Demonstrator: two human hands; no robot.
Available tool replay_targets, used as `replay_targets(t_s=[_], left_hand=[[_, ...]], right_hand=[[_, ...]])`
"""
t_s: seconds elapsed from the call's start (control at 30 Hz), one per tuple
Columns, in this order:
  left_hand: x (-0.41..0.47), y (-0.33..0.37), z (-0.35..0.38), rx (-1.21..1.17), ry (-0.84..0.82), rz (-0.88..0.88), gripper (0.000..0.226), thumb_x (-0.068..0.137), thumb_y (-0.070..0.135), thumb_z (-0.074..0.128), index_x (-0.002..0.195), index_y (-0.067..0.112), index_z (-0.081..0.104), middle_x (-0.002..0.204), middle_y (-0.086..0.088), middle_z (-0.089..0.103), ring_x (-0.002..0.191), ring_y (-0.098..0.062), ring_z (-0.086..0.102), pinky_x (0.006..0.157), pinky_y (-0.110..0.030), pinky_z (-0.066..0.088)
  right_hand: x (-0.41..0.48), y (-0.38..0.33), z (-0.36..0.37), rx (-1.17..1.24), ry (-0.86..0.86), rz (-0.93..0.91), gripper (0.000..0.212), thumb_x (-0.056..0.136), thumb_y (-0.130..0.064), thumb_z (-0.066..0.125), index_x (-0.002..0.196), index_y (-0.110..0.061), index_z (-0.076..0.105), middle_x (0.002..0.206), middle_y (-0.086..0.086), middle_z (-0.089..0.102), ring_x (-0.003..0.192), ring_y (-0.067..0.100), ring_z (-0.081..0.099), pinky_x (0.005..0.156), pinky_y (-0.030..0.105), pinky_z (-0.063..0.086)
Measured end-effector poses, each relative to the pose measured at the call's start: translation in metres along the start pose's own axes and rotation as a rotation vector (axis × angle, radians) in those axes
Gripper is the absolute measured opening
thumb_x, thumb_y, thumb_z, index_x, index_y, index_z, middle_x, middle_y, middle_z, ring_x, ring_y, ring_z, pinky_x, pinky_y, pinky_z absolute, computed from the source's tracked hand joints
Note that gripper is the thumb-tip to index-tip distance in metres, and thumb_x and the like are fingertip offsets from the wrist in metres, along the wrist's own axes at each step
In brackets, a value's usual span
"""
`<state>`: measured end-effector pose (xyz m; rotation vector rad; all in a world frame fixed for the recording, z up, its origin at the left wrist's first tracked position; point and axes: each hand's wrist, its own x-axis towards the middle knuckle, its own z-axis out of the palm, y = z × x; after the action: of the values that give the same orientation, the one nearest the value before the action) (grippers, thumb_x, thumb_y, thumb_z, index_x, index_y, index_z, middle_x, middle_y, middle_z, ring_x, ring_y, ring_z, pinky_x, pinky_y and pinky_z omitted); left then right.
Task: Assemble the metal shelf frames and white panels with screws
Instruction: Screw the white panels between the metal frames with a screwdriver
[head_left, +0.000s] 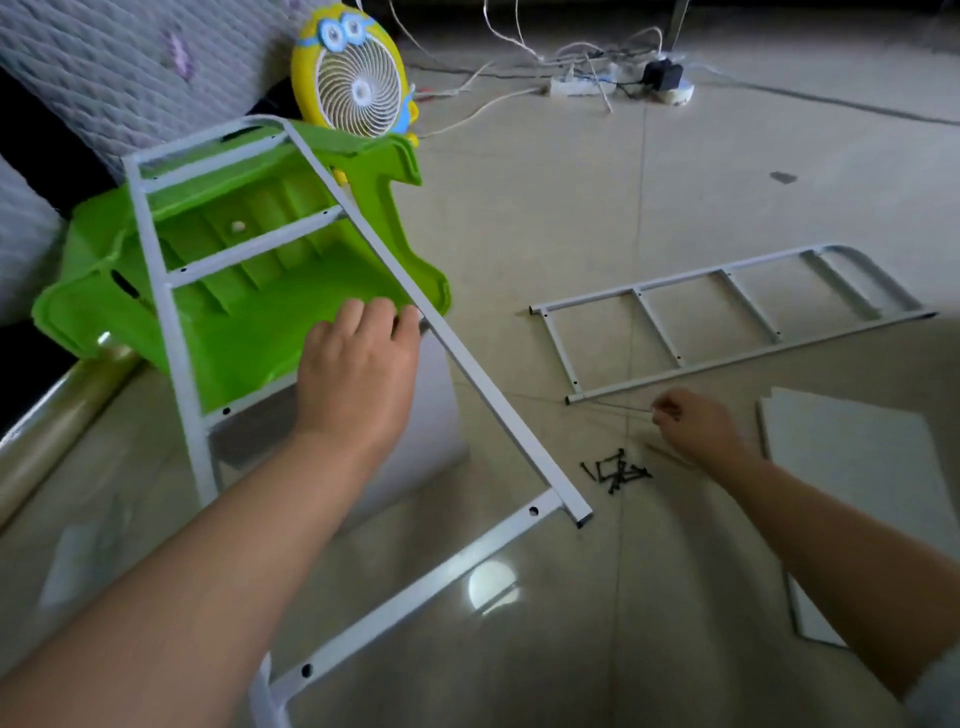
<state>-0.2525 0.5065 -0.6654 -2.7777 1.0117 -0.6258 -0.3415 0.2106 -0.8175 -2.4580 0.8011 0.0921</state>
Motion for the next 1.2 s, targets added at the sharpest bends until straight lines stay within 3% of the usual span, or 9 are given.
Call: replay_targets(t_s=[0.17, 0.27, 0.4, 0.5, 0.63, 0.9, 1.07, 1.2], left_hand=[[0.001, 0.003, 0.011, 0.077, 0.112, -0.027, 0.029, 0.081, 0.005, 0.039, 0.089, -0.001, 0.066, 0.072, -0.016, 0.059, 0.063, -0.031, 0.057, 0.050, -0.029, 0.040], [-0.001, 0.016, 0.018, 0.221, 0.121, -0.080, 0.025, 0.086, 0.007, 0.040, 0.090, 0.006, 0.064, 0.074, -0.009, 0.058, 0.066, -0.026, 0.055, 0.054, -0.029, 0.037], [-0.003, 0.024, 0.033, 0.371, 0.180, -0.148, 0.021, 0.094, 0.009, 0.038, 0.096, 0.010, 0.059, 0.077, -0.003, 0.055, 0.075, -0.021, 0.035, 0.063, -0.031, 0.025], [-0.006, 0.024, 0.041, 0.430, 0.232, -0.173, 0.022, 0.096, 0.009, 0.037, 0.099, 0.010, 0.060, 0.078, -0.003, 0.054, 0.076, -0.020, 0.033, 0.066, -0.031, 0.026], [-0.010, 0.023, 0.046, 0.450, 0.314, -0.160, 0.027, 0.098, 0.006, 0.034, 0.106, 0.005, 0.060, 0.085, -0.007, 0.059, 0.080, -0.022, 0.036, 0.069, -0.032, 0.029], [-0.010, 0.021, 0.048, 0.453, 0.358, -0.128, 0.026, 0.096, 0.006, 0.037, 0.107, 0.005, 0.060, 0.085, -0.007, 0.059, 0.081, -0.022, 0.036, 0.071, -0.033, 0.030], [-0.011, 0.019, 0.048, 0.443, 0.377, -0.127, 0.025, 0.096, 0.006, 0.037, 0.108, 0.003, 0.059, 0.085, -0.009, 0.059, 0.080, -0.024, 0.036, 0.070, -0.034, 0.029], [-0.011, 0.018, 0.047, 0.411, 0.364, -0.116, 0.028, 0.096, 0.004, 0.034, 0.110, 0.001, 0.058, 0.088, -0.011, 0.060, 0.081, -0.025, 0.037, 0.070, -0.035, 0.029]], right_hand=[[0.002, 0.042, 0.012, 0.000, -0.017, 0.051, 0.024, 0.086, -0.007, 0.058, 0.107, 0.001, 0.064, 0.108, 0.022, 0.065, 0.102, 0.033, 0.059, 0.085, 0.033, 0.043], [0.011, 0.054, 0.010, -0.007, -0.023, 0.075, 0.026, 0.085, -0.012, 0.063, 0.108, 0.001, 0.063, 0.107, 0.023, 0.064, 0.101, 0.036, 0.058, 0.083, 0.033, 0.043], [0.022, 0.058, 0.019, -0.105, -0.010, 0.113, 0.022, 0.086, -0.013, 0.059, 0.106, -0.005, 0.064, 0.103, 0.026, 0.063, 0.097, 0.038, 0.057, 0.079, 0.035, 0.045], [0.024, 0.058, 0.028, -0.199, 0.005, 0.112, 0.022, 0.085, -0.010, 0.055, 0.104, -0.008, 0.065, 0.100, 0.028, 0.061, 0.094, 0.040, 0.057, 0.078, 0.036, 0.046], [0.025, 0.060, 0.038, -0.289, 0.007, 0.058, 0.021, 0.082, -0.006, 0.053, 0.099, -0.004, 0.065, 0.100, 0.023, 0.061, 0.097, 0.037, 0.055, 0.078, 0.036, 0.046], [0.022, 0.050, 0.039, -0.559, -0.010, -0.004, 0.023, 0.086, -0.018, 0.051, 0.106, -0.009, 0.057, 0.108, 0.011, 0.055, 0.104, 0.030, 0.050, 0.084, 0.034, 0.040], [0.007, 0.044, 0.056, -0.472, 0.000, -0.237, 0.016, 0.081, -0.009, 0.056, 0.094, -0.002, 0.063, 0.096, 0.016, 0.060, 0.095, 0.033, 0.055, 0.079, 0.034, 0.042], [0.007, 0.043, 0.056, -0.485, 0.011, -0.187, 0.019, 0.081, -0.008, 0.055, 0.099, -0.003, 0.060, 0.101, 0.015, 0.058, 0.096, 0.032, 0.053, 0.076, 0.034, 0.041]])
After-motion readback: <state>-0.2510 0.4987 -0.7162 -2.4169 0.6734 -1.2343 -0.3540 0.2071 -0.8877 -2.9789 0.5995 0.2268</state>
